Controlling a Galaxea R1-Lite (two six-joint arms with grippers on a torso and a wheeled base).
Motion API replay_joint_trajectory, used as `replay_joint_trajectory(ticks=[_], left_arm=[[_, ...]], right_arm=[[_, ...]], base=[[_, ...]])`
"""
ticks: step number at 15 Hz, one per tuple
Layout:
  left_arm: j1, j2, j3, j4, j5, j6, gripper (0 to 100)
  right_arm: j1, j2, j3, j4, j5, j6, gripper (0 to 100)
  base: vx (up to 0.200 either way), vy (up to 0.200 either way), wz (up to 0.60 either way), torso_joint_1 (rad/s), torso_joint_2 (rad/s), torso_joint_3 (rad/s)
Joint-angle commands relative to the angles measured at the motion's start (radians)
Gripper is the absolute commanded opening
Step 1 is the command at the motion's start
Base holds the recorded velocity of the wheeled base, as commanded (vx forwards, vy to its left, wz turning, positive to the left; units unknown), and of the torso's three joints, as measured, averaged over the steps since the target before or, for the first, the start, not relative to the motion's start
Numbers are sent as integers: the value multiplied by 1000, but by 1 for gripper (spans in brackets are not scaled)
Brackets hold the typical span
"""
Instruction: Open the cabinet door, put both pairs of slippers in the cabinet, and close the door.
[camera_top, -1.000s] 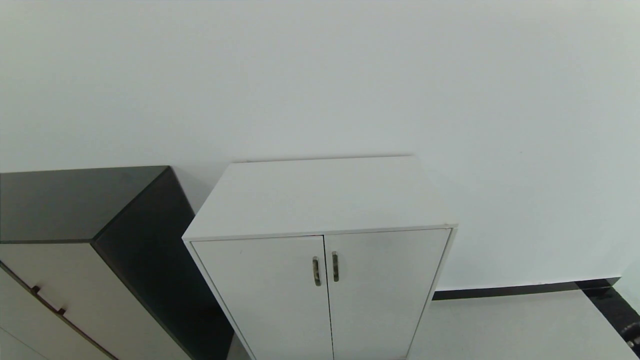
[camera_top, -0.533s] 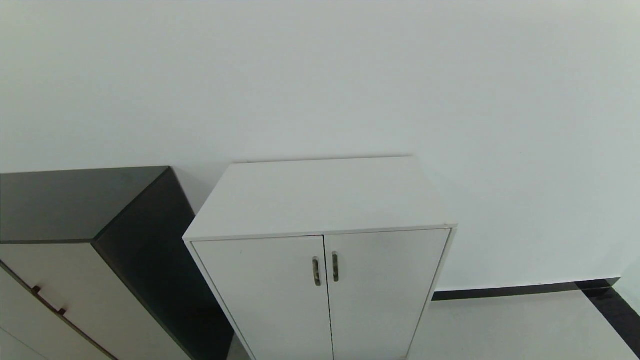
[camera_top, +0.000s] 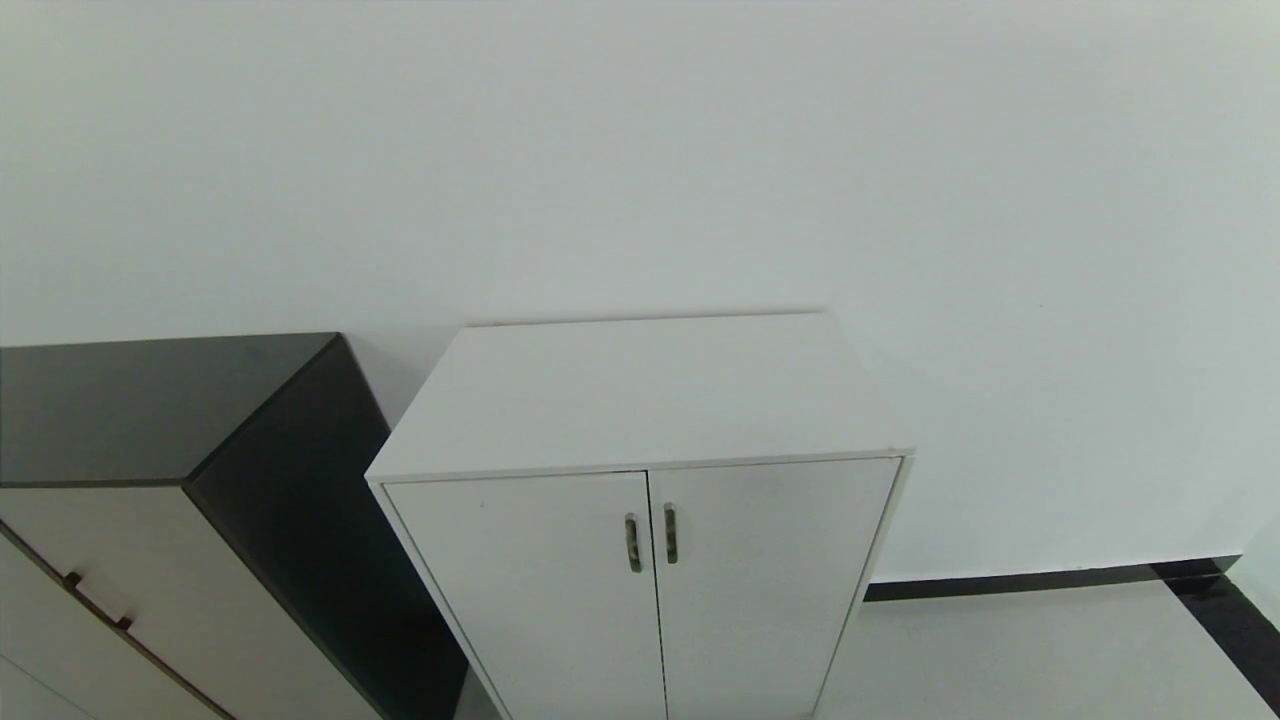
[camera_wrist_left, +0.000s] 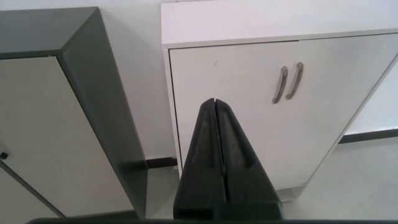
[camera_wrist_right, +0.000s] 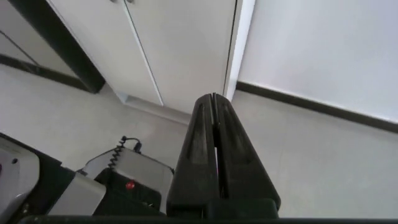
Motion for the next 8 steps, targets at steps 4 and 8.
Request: replay_joint_trajectory(ticks=[4, 8], left_arm=[[0, 0, 0, 0, 0, 0, 0], [0, 0, 0, 0, 0, 0, 0]], right_arm=[[-300, -180, 2, 2, -5, -2, 0], [-342, -272, 2, 0, -5, -2, 0]], base=[[0, 0, 0, 0, 0, 0], [0, 0, 0, 0, 0, 0]])
